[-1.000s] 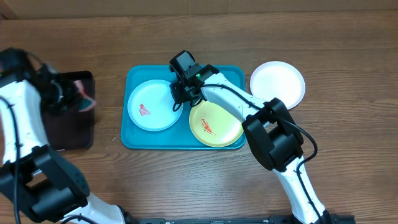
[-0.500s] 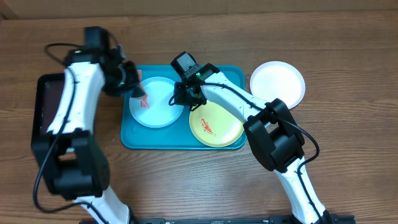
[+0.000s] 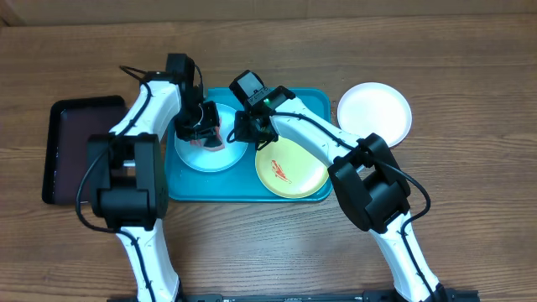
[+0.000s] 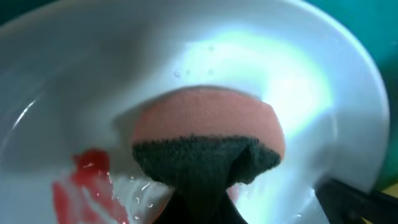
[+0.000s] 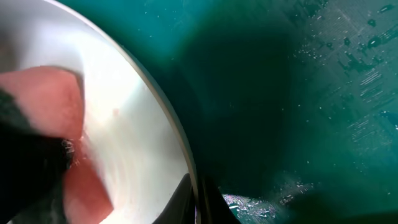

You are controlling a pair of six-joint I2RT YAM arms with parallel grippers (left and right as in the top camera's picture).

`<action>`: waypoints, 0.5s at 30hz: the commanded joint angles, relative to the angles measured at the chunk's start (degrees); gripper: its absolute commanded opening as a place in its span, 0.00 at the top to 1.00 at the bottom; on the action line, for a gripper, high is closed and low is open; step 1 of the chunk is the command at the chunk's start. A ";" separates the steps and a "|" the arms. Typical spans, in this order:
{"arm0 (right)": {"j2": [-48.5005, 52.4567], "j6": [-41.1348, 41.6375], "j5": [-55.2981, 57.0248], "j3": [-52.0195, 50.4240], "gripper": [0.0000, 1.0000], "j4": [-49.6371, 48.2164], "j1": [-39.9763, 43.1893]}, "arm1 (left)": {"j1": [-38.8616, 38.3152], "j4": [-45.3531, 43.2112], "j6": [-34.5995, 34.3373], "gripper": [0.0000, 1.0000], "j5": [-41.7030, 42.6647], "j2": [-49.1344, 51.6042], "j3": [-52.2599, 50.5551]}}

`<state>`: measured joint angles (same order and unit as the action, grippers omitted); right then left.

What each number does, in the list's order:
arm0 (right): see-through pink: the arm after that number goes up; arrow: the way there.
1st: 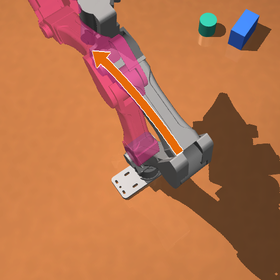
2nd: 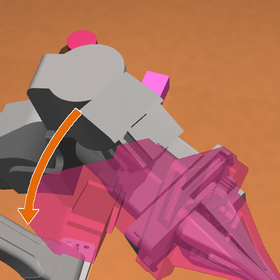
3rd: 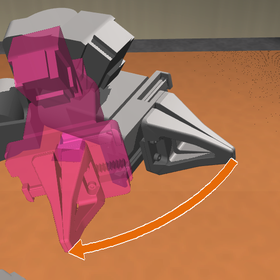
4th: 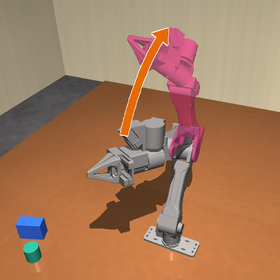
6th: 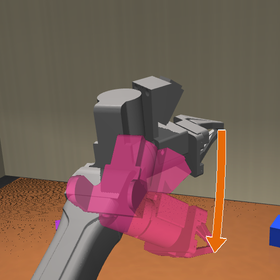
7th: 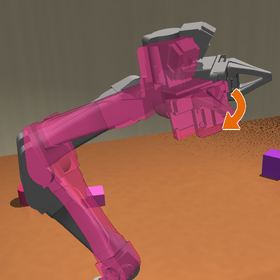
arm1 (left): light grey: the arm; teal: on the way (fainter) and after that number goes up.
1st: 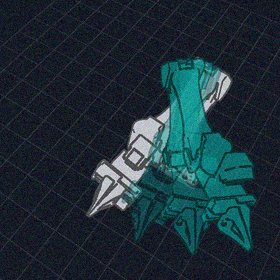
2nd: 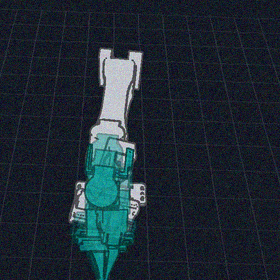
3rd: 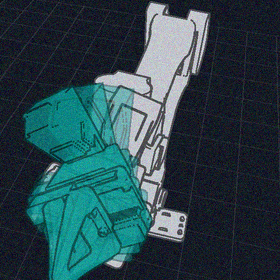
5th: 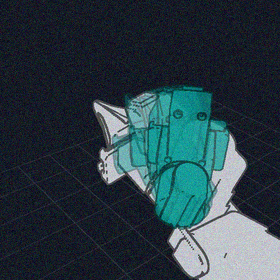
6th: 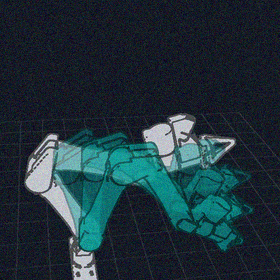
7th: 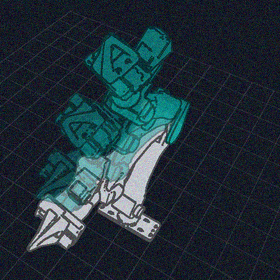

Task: Clean dirty plates on tray and stack at the side
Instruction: 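Scrub the light blue plate with the sponge in the left gripper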

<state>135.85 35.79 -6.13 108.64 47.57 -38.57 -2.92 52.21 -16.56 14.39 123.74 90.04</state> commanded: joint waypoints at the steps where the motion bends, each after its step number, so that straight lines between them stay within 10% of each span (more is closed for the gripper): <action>1: 2.19 -0.44 4.20 -1.77 0.96 1.64 0.07 | -0.07 0.07 -0.57 0.96 -6.16 3.45 0.00; 15: 2.19 -0.46 5.27 -1.77 0.96 2.03 0.07 | 0.11 9.05 -0.59 0.96 -39.26 3.96 3.37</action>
<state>135.81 35.75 -5.56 108.64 47.68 -38.72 -3.77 60.27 -16.56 -12.95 124.77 92.60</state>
